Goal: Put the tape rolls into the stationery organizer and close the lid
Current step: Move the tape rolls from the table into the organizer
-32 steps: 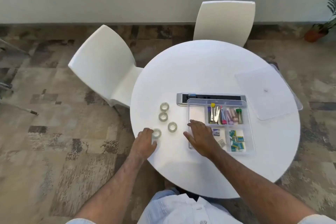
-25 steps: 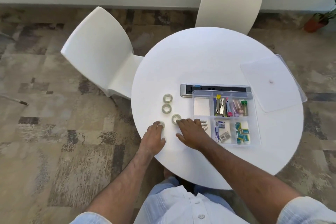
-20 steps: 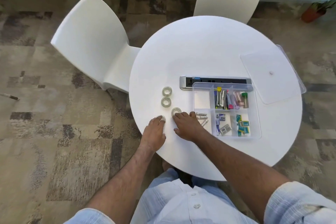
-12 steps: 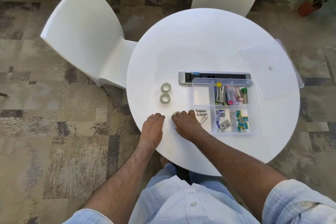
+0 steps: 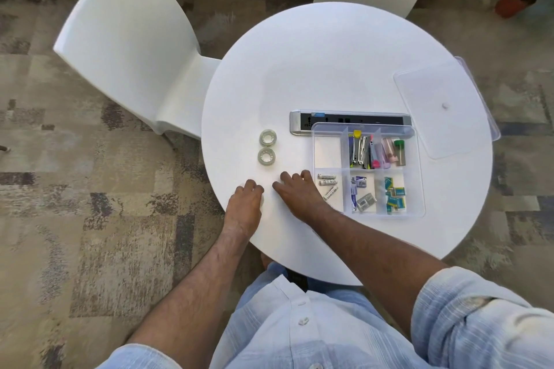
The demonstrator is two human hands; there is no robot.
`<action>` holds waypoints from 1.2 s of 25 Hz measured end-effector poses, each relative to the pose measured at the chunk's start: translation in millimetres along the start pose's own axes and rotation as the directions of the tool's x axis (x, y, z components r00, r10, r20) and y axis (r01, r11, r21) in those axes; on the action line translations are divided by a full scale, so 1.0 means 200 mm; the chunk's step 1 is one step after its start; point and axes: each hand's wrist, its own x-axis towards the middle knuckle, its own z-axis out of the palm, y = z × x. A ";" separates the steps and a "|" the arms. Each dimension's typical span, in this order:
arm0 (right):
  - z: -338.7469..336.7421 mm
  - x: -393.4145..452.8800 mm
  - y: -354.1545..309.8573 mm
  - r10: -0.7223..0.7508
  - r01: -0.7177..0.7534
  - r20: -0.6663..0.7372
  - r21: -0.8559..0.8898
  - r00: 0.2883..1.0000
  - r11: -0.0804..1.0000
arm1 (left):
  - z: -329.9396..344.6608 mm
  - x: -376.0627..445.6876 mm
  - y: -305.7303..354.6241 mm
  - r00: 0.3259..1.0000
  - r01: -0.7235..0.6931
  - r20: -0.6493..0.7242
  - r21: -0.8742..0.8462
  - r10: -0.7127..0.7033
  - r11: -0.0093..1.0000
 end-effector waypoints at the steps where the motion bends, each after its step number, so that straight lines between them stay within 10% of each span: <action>1: 0.01 0.00 0.00 -0.017 0.016 -0.004 -0.003 1.000 1.000 | 0.01 -0.01 -0.01 1.000 0.022 0.002 -0.017 -0.022 1.000; 11: -0.07 -0.09 0.27 0.190 -0.086 -0.310 0.319 0.932 0.944 | -0.07 0.05 0.19 0.974 0.107 -0.155 -0.336 -0.167 0.936; 15: -0.08 -0.16 0.51 0.397 -0.259 -0.241 0.454 0.885 0.853 | -0.18 0.20 0.45 0.977 -0.014 -0.203 -0.362 -0.064 0.932; 30: -0.01 -0.16 0.75 0.398 -0.287 -0.137 0.492 0.907 0.822 | -0.24 0.51 0.76 0.971 -0.151 -0.208 -0.159 0.116 0.976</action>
